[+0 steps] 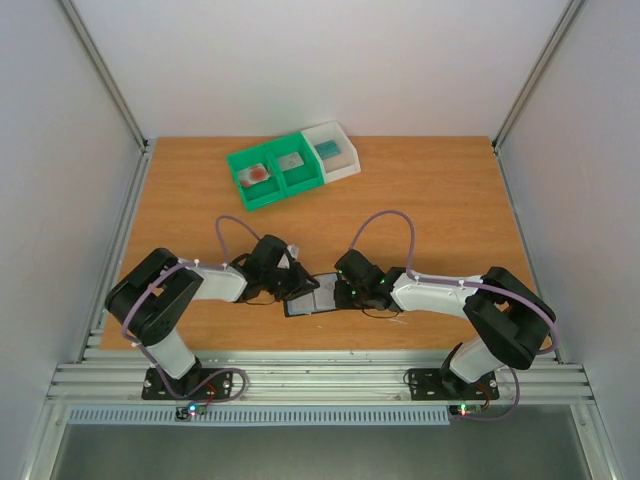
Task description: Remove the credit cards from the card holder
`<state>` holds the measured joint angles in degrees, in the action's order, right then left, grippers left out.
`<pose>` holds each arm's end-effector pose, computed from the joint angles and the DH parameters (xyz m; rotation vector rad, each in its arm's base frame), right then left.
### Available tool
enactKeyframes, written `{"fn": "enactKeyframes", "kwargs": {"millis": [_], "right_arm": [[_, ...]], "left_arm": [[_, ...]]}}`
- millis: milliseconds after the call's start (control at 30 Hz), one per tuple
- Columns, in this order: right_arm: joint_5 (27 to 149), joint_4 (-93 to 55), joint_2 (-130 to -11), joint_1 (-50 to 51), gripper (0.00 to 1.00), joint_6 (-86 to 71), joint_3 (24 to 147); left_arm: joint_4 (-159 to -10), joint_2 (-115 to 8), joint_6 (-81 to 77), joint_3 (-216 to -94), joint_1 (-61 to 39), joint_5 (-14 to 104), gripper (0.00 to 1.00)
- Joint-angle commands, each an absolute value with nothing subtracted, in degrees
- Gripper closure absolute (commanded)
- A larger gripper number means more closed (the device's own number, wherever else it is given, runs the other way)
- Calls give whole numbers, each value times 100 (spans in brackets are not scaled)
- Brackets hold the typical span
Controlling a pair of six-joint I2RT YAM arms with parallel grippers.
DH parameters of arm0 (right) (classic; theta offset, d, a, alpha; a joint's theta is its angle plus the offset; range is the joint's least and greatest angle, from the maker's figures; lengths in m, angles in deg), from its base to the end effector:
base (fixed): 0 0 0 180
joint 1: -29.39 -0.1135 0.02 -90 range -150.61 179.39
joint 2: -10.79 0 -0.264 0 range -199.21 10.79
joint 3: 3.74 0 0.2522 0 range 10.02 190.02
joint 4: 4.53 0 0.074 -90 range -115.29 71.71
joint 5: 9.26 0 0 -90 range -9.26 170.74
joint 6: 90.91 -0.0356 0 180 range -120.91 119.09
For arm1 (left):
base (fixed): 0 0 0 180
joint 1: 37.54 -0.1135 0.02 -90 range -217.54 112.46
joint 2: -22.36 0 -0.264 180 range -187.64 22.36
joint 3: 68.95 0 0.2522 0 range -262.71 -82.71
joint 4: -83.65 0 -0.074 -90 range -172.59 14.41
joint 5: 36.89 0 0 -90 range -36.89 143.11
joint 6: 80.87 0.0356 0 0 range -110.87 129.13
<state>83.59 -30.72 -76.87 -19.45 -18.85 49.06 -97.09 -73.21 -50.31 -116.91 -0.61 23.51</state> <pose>0.1758 0.2038 0.1373 -0.7394 2.6098 0.4417 0.2192 -0.1867 0.1134 -0.2525 2.7250 -1.2812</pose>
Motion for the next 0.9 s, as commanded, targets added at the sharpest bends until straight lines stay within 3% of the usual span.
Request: {"fn": "enactKeyframes", "kwargs": {"millis": [0, 233, 533, 867], "right_arm": [[8704, -2774, -8081, -2015, 87, -1957, 4790], [8690, -2778, -8088, -2018, 87, -1963, 4785], [8581, -2838, -8043, -2013, 88, -2015, 4781], [8505, -2864, -8025, -2009, 89, -2025, 4763]], "left_arm": [[-9943, -7408, -5011, -11533, -72, 2394, 84], [-10166, -7230, -5071, -11440, -71, 2279, 100], [-9889, -6970, -4992, -11414, -72, 2335, 100], [-8555, -6180, -4456, -11512, -87, 2986, 100]]}}
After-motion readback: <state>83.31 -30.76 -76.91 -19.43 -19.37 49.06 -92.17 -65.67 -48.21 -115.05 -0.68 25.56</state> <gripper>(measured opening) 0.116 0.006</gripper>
